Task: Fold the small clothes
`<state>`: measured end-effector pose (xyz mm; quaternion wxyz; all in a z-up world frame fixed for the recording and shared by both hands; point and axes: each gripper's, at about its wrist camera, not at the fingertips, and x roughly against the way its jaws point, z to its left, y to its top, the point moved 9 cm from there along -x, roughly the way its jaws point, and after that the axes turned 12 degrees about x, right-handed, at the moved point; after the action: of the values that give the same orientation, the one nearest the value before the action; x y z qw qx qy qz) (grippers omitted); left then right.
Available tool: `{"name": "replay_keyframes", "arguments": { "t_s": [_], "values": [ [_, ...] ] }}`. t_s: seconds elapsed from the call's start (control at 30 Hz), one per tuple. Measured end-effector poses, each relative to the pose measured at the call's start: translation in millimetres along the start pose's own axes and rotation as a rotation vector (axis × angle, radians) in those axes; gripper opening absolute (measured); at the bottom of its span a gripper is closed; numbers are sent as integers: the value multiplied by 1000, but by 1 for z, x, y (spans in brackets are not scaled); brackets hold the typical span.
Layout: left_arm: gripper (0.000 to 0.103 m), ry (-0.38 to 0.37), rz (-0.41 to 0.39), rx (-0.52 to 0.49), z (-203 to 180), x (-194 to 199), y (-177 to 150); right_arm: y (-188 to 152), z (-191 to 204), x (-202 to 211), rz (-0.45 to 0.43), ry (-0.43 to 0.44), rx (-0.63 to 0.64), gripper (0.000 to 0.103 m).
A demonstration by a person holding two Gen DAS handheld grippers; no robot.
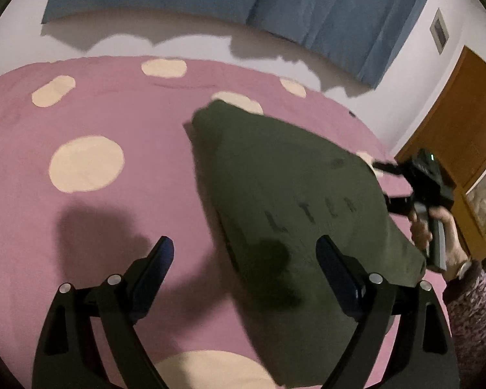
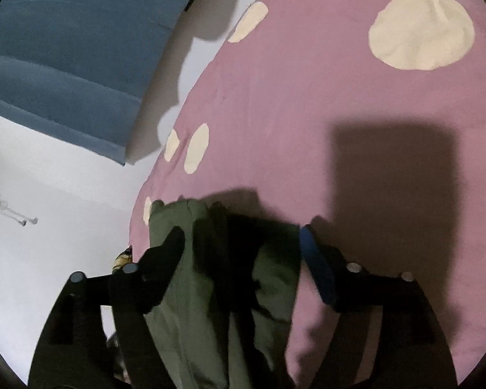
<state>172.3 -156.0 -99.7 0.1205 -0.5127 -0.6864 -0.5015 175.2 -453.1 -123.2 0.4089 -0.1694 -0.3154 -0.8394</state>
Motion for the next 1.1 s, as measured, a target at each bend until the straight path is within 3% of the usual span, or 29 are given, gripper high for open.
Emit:
{"name": "replay_keyframes", "arguments": {
  "t_s": [0.13, 0.23, 0.4, 0.57, 0.73, 0.77, 0.83, 0.9, 0.97, 1.1],
  "values": [
    [88, -81, 80, 81, 15, -19, 6, -10, -6, -7, 52, 48, -11, 78],
    [88, -100, 118, 111, 18, -39, 12, -8, -6, -9, 61, 69, 10, 81],
    [88, -119, 128, 85, 10, -64, 30, -7, 11, -32, 123, 52, 86, 91],
    [88, -153, 170, 92, 6, -89, 44, 0, 11, -38, 138, 47, 109, 94],
    [89, -200, 228, 164, 12, -109, 51, 4, 15, -50, 156, 34, 141, 93],
    [89, -205, 238, 180, 14, -111, 50, 4, 18, -51, 156, 28, 146, 89],
    [88, -201, 235, 186, 15, -116, 53, 2, 17, -52, 159, 3, 168, 68],
    [76, -162, 212, 146, 12, -117, 56, -3, 19, -60, 172, 26, 138, 42],
    [66, -138, 215, 111, 5, -120, 57, -8, 19, -64, 192, 66, 112, 35],
    [60, -100, 224, 95, 7, -126, 62, -12, 19, -60, 172, 88, 102, 29]
  ]
}}
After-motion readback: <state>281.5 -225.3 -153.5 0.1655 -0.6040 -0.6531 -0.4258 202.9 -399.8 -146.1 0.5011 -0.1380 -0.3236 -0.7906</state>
